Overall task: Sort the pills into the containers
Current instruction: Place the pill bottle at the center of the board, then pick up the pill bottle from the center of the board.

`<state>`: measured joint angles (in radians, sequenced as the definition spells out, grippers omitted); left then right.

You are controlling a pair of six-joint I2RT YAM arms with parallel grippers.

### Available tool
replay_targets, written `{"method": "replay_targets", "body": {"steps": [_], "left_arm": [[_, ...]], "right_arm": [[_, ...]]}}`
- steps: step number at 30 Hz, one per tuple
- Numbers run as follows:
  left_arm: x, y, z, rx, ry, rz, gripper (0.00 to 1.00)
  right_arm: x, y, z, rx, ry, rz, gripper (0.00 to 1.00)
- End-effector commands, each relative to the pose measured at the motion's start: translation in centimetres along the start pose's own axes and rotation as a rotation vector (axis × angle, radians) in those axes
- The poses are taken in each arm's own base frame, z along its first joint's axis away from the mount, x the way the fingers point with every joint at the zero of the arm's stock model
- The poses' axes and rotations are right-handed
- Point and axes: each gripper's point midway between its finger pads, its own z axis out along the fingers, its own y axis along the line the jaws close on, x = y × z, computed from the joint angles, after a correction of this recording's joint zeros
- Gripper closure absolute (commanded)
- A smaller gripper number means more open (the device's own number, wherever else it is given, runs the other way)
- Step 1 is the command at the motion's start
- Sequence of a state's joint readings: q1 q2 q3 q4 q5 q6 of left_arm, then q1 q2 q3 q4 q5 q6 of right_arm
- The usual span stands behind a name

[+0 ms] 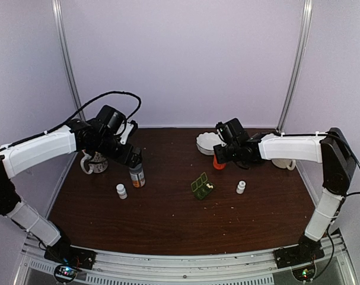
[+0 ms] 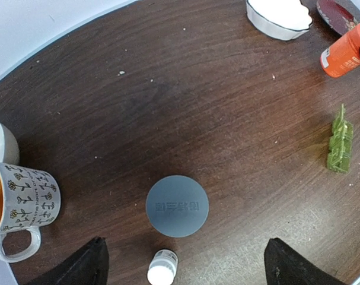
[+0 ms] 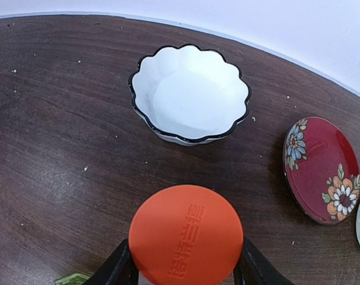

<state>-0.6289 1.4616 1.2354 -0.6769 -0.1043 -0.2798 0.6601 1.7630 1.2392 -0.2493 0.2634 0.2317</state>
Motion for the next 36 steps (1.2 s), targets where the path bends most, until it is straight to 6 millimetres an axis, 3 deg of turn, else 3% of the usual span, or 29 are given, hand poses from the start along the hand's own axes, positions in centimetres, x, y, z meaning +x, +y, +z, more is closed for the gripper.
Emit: {"method": "replay_targets", "body": {"steps": [1,7,9,15,24,30,36], "left_arm": [[-0.1,0.4,1.6,-0.021,-0.003,0.018,0.05],[0.8,0.5,3.0,-0.030,0.042,0.026,0.03],[1.4,0.4,3.5,-0.029,0.060,0.028,0.02],[2.4,0.6,5.0,-0.048,0.113,0.026,0.04],[2.7,1.7,6.5,-0.127,0.167,0.014,0.10],[2.3,1.5,7.3,-0.126,0.186,0.013,0.24],[1.7,1.4,7.1,-0.124,0.183,0.017,0.46]], "right_arm": [[0.2,-0.4,1.0,0.019,-0.024,0.017,0.43],[-0.1,-1.0,-0.3,0.026,-0.040,0.018,0.07],[-0.7,-1.2,-1.3,0.021,-0.052,0.013,0.02],[-2.5,-0.6,-5.2,-0.087,-0.108,-0.002,0.00],[-3.2,0.0,-9.7,-0.209,-0.190,0.003,0.03],[-3.5,0.1,-11.7,-0.254,-0.257,0.007,0.04],[-3.3,0.3,-11.4,-0.260,-0.249,-0.002,0.05]]}}
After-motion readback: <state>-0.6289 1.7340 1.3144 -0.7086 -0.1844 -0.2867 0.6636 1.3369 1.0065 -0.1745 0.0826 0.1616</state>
